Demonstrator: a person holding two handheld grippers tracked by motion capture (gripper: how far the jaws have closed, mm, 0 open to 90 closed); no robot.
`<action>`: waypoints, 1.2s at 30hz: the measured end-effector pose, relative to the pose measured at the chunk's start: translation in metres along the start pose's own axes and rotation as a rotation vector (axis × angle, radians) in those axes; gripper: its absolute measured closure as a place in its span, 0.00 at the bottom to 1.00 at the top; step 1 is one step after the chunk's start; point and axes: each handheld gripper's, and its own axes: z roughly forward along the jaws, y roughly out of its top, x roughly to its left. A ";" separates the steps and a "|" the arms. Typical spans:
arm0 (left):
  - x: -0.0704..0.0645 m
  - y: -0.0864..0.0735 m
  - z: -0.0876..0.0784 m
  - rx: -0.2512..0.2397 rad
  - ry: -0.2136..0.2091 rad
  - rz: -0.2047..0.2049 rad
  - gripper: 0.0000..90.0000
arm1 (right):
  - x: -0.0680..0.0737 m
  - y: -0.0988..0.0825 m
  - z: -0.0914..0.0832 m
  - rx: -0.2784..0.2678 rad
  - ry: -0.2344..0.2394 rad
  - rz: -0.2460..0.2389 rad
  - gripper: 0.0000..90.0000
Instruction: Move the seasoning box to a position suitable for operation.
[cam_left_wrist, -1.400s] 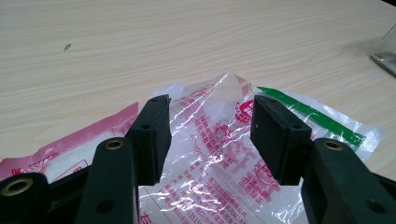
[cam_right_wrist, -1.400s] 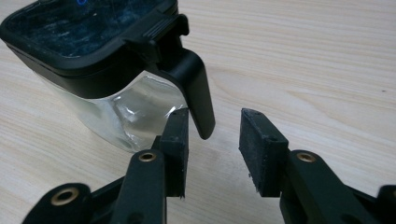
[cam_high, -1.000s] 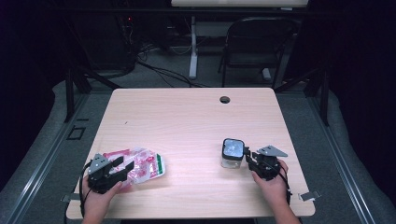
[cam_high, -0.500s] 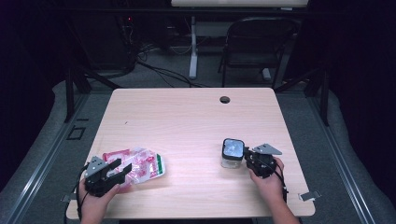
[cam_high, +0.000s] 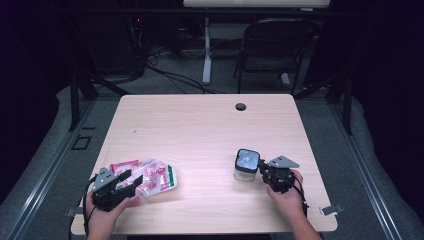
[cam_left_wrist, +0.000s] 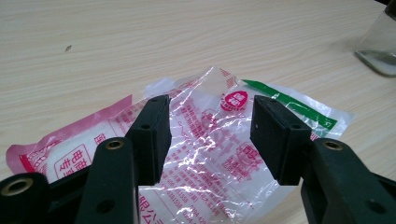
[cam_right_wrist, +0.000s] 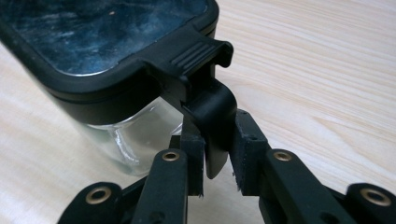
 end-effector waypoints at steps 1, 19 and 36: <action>-0.002 0.001 0.000 0.003 -0.004 0.005 0.53 | 0.001 0.000 0.000 0.002 -0.001 -0.014 0.85; -0.056 0.025 0.021 0.010 -0.113 0.116 0.52 | 0.054 0.005 -0.003 0.016 0.225 -0.174 0.85; -0.099 0.066 0.056 0.014 -0.221 0.154 0.51 | 0.052 0.009 -0.026 0.062 0.336 -0.145 0.60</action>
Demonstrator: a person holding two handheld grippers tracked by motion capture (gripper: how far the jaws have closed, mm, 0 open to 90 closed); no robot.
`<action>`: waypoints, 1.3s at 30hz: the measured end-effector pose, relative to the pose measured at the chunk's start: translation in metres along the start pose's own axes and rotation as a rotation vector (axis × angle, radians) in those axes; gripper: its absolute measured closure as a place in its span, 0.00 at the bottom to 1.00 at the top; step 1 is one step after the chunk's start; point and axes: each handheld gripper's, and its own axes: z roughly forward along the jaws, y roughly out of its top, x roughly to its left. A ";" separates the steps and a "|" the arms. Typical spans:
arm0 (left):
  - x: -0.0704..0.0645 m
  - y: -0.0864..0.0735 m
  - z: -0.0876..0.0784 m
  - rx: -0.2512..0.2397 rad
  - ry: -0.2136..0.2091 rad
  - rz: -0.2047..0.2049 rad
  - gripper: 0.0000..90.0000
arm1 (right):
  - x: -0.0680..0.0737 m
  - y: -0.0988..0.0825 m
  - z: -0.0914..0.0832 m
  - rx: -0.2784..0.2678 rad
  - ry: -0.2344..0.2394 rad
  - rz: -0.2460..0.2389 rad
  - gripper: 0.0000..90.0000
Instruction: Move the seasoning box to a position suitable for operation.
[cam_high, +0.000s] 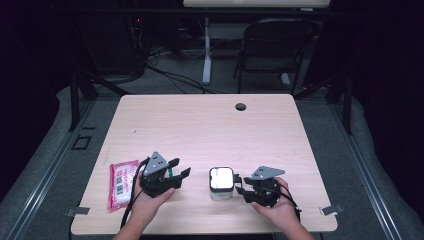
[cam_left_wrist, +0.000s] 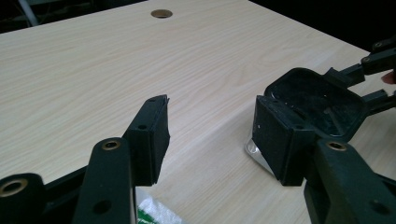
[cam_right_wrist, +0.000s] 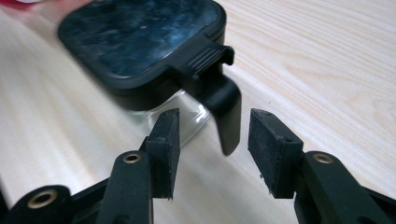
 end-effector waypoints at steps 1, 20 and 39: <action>0.000 0.001 0.001 0.008 0.004 0.006 0.52 | 0.001 0.000 -0.004 -0.003 -0.003 0.001 0.60; -0.002 0.018 0.027 -0.005 -0.099 -0.080 0.57 | 0.005 0.036 -0.025 -0.085 -0.097 0.188 0.60; -0.017 -0.003 0.041 0.128 -0.159 -0.028 0.86 | 0.011 0.032 -0.016 -0.103 -0.101 0.258 0.91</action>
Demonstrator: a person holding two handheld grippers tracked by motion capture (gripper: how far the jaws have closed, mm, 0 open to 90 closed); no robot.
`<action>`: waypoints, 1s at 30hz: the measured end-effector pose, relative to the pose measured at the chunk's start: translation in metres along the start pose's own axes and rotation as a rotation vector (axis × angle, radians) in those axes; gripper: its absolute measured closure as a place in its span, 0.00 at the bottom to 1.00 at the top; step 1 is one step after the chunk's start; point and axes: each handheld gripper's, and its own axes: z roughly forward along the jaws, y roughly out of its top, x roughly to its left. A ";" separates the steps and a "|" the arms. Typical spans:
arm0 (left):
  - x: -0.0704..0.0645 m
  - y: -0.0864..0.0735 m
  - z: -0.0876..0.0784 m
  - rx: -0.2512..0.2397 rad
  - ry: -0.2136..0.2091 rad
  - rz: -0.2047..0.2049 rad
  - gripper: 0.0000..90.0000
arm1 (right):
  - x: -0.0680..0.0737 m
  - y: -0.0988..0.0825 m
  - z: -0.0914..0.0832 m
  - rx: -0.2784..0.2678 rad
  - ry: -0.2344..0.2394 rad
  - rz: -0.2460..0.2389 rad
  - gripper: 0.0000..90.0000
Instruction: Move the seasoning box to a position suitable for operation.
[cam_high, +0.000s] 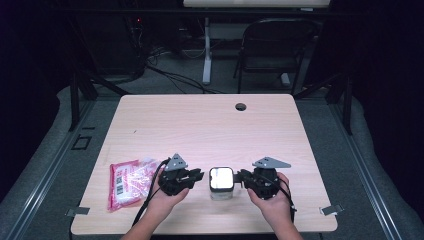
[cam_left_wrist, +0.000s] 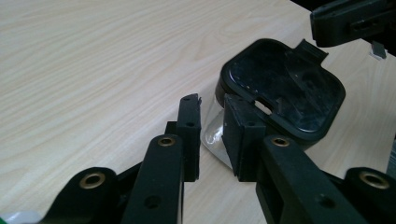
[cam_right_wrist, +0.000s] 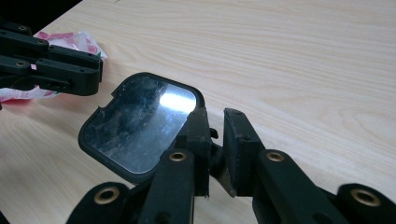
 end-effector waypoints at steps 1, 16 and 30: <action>0.000 0.000 0.000 0.003 -0.004 0.005 0.87 | 0.000 0.000 0.000 0.000 0.003 0.001 0.91; -0.007 -0.006 0.003 0.060 -0.057 0.035 0.95 | 0.002 0.000 0.003 0.005 0.026 0.005 0.92; -0.016 -0.007 0.007 0.106 -0.119 0.098 1.00 | 0.002 -0.002 0.003 -0.013 0.028 0.018 0.92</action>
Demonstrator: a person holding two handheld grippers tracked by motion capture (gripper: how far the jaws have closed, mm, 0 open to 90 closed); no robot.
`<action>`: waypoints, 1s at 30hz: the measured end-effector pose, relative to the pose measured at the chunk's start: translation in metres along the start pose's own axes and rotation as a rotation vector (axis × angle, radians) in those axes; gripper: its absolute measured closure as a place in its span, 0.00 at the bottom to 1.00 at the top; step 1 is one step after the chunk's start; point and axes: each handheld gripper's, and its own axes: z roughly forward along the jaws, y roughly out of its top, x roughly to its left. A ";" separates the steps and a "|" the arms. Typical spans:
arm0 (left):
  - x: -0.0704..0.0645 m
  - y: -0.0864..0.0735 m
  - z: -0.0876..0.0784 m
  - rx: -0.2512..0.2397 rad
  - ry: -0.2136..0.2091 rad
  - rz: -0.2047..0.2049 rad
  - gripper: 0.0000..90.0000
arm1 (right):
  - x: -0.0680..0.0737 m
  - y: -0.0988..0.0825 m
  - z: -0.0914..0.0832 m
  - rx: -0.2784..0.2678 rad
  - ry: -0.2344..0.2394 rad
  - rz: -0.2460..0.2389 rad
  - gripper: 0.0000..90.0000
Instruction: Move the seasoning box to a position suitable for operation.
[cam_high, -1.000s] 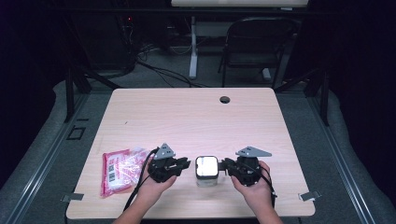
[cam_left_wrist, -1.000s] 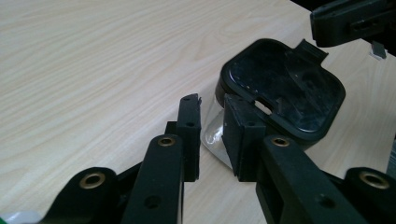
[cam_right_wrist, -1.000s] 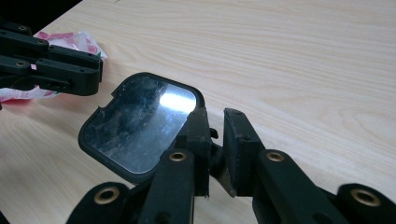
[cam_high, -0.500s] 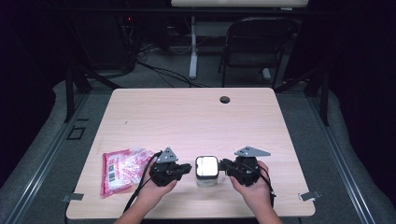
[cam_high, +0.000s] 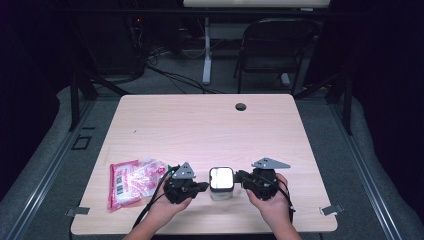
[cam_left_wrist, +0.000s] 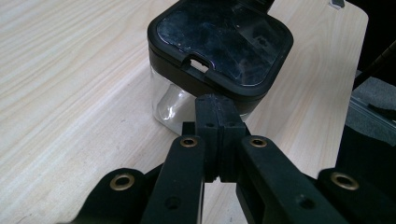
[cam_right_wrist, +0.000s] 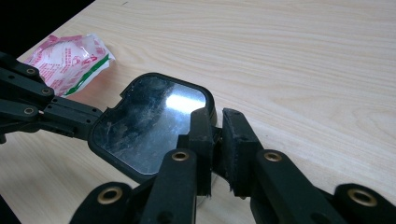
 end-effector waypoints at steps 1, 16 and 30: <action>0.000 0.000 0.000 -0.001 -0.001 0.002 1.00 | 0.000 0.000 0.000 0.002 0.000 -0.003 0.92; 0.001 0.002 -0.004 -0.022 -0.007 -0.017 1.00 | -0.001 -0.002 -0.001 -0.001 -0.001 0.006 0.92; -0.001 0.009 -0.008 -0.047 -0.010 -0.011 1.00 | -0.002 -0.002 -0.001 -0.004 -0.008 0.008 0.89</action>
